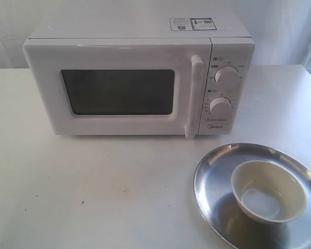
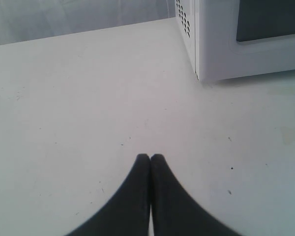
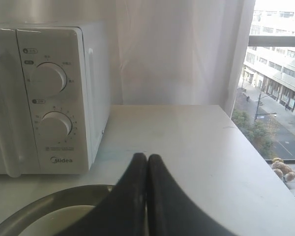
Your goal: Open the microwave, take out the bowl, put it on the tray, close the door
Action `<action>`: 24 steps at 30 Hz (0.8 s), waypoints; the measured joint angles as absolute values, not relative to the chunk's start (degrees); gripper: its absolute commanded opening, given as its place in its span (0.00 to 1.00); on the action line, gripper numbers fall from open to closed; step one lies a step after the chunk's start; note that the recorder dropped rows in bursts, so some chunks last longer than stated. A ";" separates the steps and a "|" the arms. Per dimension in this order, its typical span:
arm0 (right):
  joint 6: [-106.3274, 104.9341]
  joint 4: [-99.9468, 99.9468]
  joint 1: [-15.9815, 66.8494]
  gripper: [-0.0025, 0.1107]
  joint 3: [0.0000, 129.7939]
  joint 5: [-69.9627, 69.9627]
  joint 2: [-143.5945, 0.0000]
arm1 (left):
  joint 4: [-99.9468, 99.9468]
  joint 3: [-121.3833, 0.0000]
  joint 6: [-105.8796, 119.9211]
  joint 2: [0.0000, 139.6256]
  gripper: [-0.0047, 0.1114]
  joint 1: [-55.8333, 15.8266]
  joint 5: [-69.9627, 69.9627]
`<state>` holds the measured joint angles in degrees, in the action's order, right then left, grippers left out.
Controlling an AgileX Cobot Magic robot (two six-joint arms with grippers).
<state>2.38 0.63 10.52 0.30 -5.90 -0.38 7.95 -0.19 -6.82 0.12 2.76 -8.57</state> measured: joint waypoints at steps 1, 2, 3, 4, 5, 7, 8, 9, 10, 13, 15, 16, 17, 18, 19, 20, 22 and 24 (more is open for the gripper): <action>2.38 0.57 10.52 0.02 0.30 -5.90 -0.38 | 7.95 -0.19 -6.82 0.12 0.04 2.76 -8.57; 2.38 0.48 10.52 0.02 0.30 -5.90 -0.38 | 7.95 -0.19 -6.82 0.12 0.04 2.76 -8.57; 2.38 0.48 10.52 0.02 0.30 -5.90 -0.38 | 7.95 -0.19 -6.82 0.12 0.04 2.76 -8.57; 2.38 0.48 10.52 0.02 0.30 -5.90 -0.38 | 7.95 -0.19 -6.82 0.12 0.04 2.76 -8.57; 2.38 0.48 10.52 0.02 0.30 -5.90 -0.38 | 7.95 -0.19 -6.82 0.12 0.04 2.76 -8.57; 2.38 0.48 10.52 0.02 0.30 -5.90 -0.38 | 7.95 -0.19 -6.82 0.12 0.04 2.76 -8.57; 2.38 0.48 10.52 0.02 0.30 -5.90 -0.38 | 7.95 -0.19 -6.82 0.12 0.04 2.76 -8.57; 2.38 0.48 10.52 0.02 0.30 -5.90 -0.38 | 7.95 -0.19 -6.82 0.12 0.04 2.76 -8.57; 2.38 0.36 10.52 0.02 0.30 -5.90 -0.38 | 7.95 -0.19 -6.82 0.12 0.04 2.76 -8.57; 2.38 0.36 10.52 0.02 0.30 -5.90 -0.38 | 7.95 -0.19 -6.82 0.12 0.04 2.76 -8.57; 2.38 0.36 10.52 0.02 0.30 -5.90 -0.38 | 7.95 -0.19 -6.82 0.12 0.04 2.76 -8.57; 2.38 0.36 10.52 0.02 0.30 -5.90 -0.38 | 7.95 -0.19 -6.82 0.12 0.04 2.76 -8.57; 2.38 0.00 10.52 0.02 0.30 -5.90 -0.38 | 7.95 -0.19 -6.82 0.12 0.04 2.76 -8.57; 2.38 0.00 10.52 0.02 0.30 -5.90 -0.38 | 7.95 -0.19 -6.82 0.12 0.04 2.76 -8.57; 2.38 0.00 10.52 0.02 0.30 -5.90 -0.38 | 7.95 -0.19 -6.82 0.12 0.04 2.76 -8.57; 2.38 0.00 10.52 0.02 0.30 -5.90 -0.38 | 7.95 -0.19 -6.82 0.12 0.04 2.76 -8.57; 2.38 0.00 10.52 0.02 0.30 -5.90 -0.38 | 7.95 -0.19 -6.82 0.12 0.04 2.76 -8.57; 2.38 0.00 10.52 0.02 0.30 -5.90 -0.38 | 7.95 -0.19 -6.82 0.12 0.04 2.76 -8.57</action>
